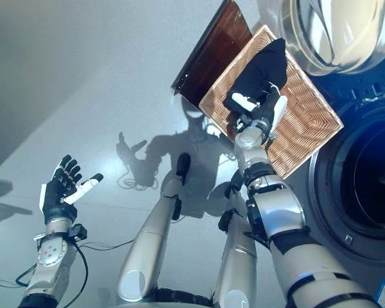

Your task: Pick up the clothes and place them into the washing machine

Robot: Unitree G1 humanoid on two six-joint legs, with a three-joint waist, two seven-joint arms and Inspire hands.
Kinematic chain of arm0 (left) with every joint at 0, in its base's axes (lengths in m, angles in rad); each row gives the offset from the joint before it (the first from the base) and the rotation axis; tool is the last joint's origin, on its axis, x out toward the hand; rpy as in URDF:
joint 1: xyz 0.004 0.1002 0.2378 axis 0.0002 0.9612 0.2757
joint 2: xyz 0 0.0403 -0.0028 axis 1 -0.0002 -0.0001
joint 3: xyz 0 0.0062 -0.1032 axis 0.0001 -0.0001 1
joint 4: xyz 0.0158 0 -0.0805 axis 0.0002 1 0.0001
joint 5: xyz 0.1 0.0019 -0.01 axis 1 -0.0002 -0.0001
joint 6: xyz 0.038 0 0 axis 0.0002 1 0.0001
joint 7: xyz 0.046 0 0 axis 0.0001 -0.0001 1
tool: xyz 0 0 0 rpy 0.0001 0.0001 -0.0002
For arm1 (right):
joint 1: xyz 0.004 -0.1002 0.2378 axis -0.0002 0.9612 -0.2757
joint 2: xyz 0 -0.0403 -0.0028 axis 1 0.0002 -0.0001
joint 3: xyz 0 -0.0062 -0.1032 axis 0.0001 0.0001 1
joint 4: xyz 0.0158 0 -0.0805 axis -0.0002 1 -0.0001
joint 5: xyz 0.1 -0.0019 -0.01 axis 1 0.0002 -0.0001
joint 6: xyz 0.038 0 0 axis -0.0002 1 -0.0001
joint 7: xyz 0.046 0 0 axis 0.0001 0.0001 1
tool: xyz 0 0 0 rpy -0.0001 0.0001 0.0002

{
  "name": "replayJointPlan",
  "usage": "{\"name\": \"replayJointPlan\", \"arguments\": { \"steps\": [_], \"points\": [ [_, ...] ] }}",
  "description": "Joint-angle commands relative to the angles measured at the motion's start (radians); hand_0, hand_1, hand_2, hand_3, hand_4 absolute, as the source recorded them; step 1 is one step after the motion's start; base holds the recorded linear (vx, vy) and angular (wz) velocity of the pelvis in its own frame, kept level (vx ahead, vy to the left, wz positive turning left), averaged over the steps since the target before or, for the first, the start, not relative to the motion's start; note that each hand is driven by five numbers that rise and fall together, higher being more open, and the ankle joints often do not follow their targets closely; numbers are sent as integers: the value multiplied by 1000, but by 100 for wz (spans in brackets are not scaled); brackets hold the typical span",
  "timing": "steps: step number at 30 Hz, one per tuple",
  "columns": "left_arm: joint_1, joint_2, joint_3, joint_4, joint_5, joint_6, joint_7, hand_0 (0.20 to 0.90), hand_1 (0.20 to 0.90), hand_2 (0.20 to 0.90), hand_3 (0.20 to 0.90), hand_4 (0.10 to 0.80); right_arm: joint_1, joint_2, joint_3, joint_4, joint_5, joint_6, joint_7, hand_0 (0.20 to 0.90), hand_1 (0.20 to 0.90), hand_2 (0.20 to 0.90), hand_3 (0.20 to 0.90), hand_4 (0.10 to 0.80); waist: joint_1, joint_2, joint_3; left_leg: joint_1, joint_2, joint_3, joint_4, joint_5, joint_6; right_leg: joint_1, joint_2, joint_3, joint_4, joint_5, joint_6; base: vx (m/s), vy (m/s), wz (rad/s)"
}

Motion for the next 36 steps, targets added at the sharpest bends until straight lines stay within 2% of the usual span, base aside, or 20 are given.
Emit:
{"name": "replayJointPlan", "arguments": {
  "steps": [1, 8, 9, 10, 11, 12, 26, 32, 36],
  "points": [
    [98, 127, 95, -85, 17, -44, 18, 900, 900, 900, 900, 800, -92, -22, 44, 1, -66, 21, 25, 900, 900, 900, 900, 800, 73, 58, -39, -36, -51, 14, -45, -19, -43, -3, -53, -11, -41, 19, 47, 18, 2, 12],
    [81, 151, 105, -103, 21, -45, 9, 900, 900, 900, 900, 800, -121, -78, 63, 47, -121, 69, 51, 900, 900, 900, 900, 800, 104, 67, -39, -33, -61, -12, -61, -8, -45, 13, -65, -37, -48, 19, 55, 24, -15, 19],
    [76, 153, 105, -101, 21, -44, 9, 900, 900, 900, 900, 800, -121, -85, 64, 50, -121, 71, 54, 834, 834, 834, 834, 753, 107, 67, -39, -35, -62, -16, -62, -6, -46, 14, -67, -41, -48, 18, 56, 24, -3, 16],
    [73, 153, 105, -102, 22, -42, 8, 900, 900, 900, 900, 800, -119, -91, 64, 51, -120, 71, 58, 433, 433, 433, 433, 467, 108, 68, -39, -36, -63, -17, -63, -6, -46, 15, -67, -43, -49, 17, 56, 22, -1, 13],
    [73, 154, 103, -104, 25, -40, 7, 900, 900, 900, 900, 800, -119, -94, 64, 52, -120, 72, 59, 359, 359, 359, 359, 414, 110, 68, -39, -36, -64, -18, -64, -4, -46, 18, -68, -44, -49, 16, 56, 20, 14, 7],
    [71, 153, 103, -102, 25, -39, 8, 900, 900, 900, 900, 800, -122, -95, 65, 53, -123, 74, 60, 200, 200, 200, 200, 300, 112, 67, -39, -35, -64, -21, -65, -4, -45, 20, -68, -45, -48, 16, 55, 19, 10, 6],
    [73, 133, 104, -87, 16, -28, 7, 900, 900, 900, 900, 800, -145, -87, 60, 64, -123, 74, 64, 200, 200, 200, 200, 300, 104, 69, -39, -37, -62, -12, -62, -3, -43, 13, -67, -42, -40, 10, 47, -4, 11, -2],
    [81, 131, 109, -83, 15, -27, 6, 900, 900, 900, 900, 800, -136, -76, 52, 39, -96, 52, 70, 200, 200, 200, 200, 300, 99, 68, -39, -34, -60, -10, -60, -3, -43, 11, -66, -37, -37, 10, 46, -9, 9, -4],
    [79, 125, 105, -73, 10, -22, 5, 900, 900, 900, 900, 800, -133, -63, 23, 1, -18, 15, 77, 200, 200, 200, 200, 300, 92, 65, -39, -37, -58, -4, -54, -7, -42, 7, -64, -30, -36, 11, 44, -3, 11, -4]
  ]
}}
